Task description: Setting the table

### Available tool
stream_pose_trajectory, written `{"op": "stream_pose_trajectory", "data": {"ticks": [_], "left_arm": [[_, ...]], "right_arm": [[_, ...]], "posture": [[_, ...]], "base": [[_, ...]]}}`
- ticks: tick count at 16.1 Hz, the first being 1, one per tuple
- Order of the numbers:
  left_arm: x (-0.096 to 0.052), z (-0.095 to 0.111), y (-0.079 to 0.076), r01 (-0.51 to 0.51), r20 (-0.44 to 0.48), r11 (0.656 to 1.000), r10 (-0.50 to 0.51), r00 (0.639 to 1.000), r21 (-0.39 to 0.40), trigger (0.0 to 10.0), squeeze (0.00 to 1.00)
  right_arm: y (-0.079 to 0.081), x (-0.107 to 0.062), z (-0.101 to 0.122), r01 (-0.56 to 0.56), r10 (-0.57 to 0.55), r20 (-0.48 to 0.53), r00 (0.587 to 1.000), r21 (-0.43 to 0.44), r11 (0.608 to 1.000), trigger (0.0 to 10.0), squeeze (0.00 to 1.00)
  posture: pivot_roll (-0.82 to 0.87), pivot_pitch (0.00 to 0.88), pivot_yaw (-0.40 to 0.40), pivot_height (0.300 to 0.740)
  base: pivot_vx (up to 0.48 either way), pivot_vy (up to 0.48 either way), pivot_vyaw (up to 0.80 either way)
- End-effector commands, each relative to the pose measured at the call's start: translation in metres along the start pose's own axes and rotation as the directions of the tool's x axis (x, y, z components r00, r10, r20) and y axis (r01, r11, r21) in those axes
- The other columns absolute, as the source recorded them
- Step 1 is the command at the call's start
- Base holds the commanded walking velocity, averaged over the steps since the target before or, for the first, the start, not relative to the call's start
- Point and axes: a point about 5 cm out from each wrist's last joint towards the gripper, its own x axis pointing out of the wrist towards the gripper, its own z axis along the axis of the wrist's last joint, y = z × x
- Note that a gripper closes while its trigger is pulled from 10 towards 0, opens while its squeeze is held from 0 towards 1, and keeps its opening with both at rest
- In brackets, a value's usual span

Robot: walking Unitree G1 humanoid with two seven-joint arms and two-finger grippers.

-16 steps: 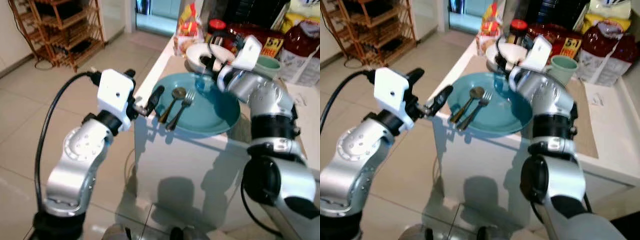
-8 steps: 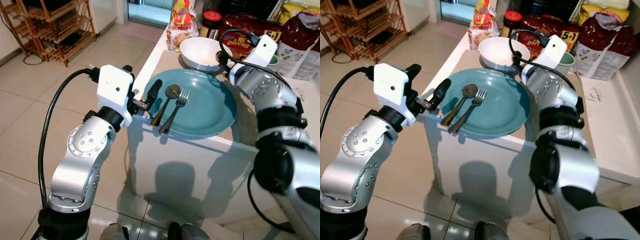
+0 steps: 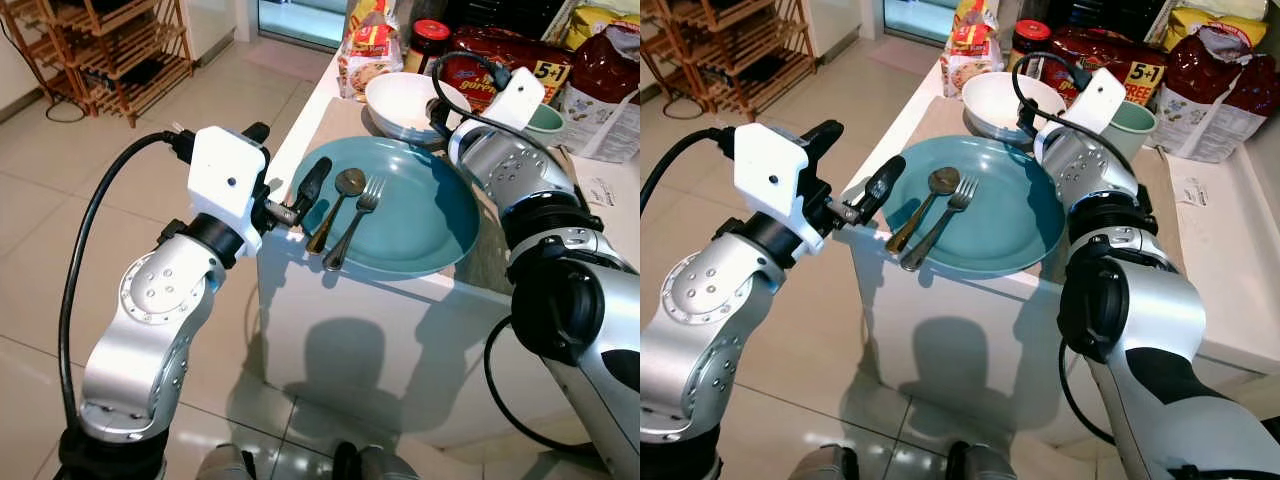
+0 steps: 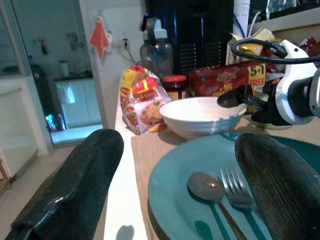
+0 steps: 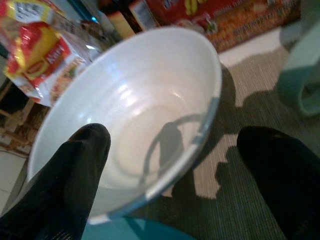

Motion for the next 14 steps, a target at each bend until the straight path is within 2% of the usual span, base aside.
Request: {"op": "stream_pose_trajectory", "data": {"ticks": [1, 2, 3, 4, 5, 14], "left_arm": [[-0.002, 0.003, -0.005, 0.035, 0.006, 0.999, -0.035, 0.999, -0.003, 10.0, 0.00], [-0.003, 0.003, -0.006, 0.038, 0.004, 0.999, -0.038, 0.999, -0.003, 10.0, 0.00], [-0.004, 0.002, -0.008, 0.050, -0.004, 0.999, -0.050, 0.999, -0.001, 10.0, 0.00], [-0.005, 0.002, -0.008, 0.052, -0.006, 0.999, -0.052, 0.999, 0.000, 10.0, 0.00], [-0.005, 0.002, -0.008, 0.053, -0.008, 0.999, -0.052, 0.999, 0.001, 10.0, 0.00], [-0.006, 0.002, -0.006, 0.049, -0.026, 0.999, -0.049, 0.998, 0.010, 10.0, 0.00]], "right_arm": [[0.002, 0.000, 0.009, 0.007, -0.008, 0.025, 1.000, 0.048, 0.999, 10.0, 0.00], [0.001, 0.000, 0.008, 0.011, -0.012, 0.022, 1.000, 0.074, 0.997, 10.0, 0.00], [-0.003, 0.000, 0.007, 0.023, -0.025, 0.017, 1.000, 0.137, 0.990, 2.1, 0.00], [-0.004, 0.000, 0.007, 0.025, -0.028, 0.017, 0.999, 0.141, 0.990, 2.1, 0.00], [-0.005, 0.000, 0.006, 0.024, -0.027, 0.015, 1.000, 0.154, 0.988, 0.0, 0.00], [-0.010, 0.001, 0.002, 0.025, -0.029, 0.017, 0.999, 0.180, 0.983, 0.0, 0.00]], "posture": [[0.10, 0.140, -0.123, 0.740], [0.10, 0.140, -0.124, 0.740], [0.10, 0.144, -0.127, 0.740], [0.10, 0.144, -0.127, 0.740], [0.10, 0.147, -0.129, 0.740], [0.11, 0.154, -0.133, 0.740]], "base": [[0.000, 0.000, 0.00], [0.000, 0.000, 0.00], [0.000, 0.000, 0.00], [0.000, 0.000, 0.00], [0.000, 0.000, 0.00], [0.000, 0.000, 0.00]]}}
